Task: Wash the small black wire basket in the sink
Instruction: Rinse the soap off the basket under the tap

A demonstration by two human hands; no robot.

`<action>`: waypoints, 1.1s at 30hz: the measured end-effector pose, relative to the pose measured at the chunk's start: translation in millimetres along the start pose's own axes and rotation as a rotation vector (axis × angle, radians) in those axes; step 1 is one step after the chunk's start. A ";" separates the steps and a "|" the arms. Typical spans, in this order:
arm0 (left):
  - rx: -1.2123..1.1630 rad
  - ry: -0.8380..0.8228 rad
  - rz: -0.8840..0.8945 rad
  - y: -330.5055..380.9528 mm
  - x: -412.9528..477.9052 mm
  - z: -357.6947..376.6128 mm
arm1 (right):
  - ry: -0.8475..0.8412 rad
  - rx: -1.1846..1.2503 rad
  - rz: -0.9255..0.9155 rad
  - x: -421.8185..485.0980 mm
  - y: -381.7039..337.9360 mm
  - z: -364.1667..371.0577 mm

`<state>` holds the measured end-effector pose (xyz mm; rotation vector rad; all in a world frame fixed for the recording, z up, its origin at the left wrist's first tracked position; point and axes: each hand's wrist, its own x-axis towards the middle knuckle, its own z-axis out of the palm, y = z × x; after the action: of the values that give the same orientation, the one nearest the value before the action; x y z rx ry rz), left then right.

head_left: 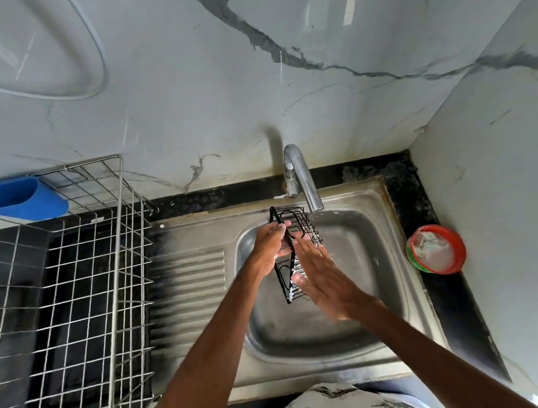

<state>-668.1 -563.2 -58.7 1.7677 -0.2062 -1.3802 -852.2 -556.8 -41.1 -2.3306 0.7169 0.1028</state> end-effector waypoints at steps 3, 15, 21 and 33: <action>0.048 0.024 -0.019 5.7 5.6 2.6 | -0.012 0.050 0.072 37.4 12.0 -3.9; -0.062 0.036 -0.050 -0.4 -2.6 9.2 | -0.078 0.004 0.173 92.2 30.9 -18.9; -0.195 0.113 -0.113 -11.5 -9.9 11.9 | 0.102 -0.059 0.029 9.5 15.8 7.0; -0.529 0.117 -0.210 -13.8 -26.3 35.2 | 0.068 -0.024 0.025 29.3 20.1 -12.8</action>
<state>-713.0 -557.4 -50.3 1.4408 0.3872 -1.3180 -839.5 -591.0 -50.9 -2.3582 0.7821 0.0437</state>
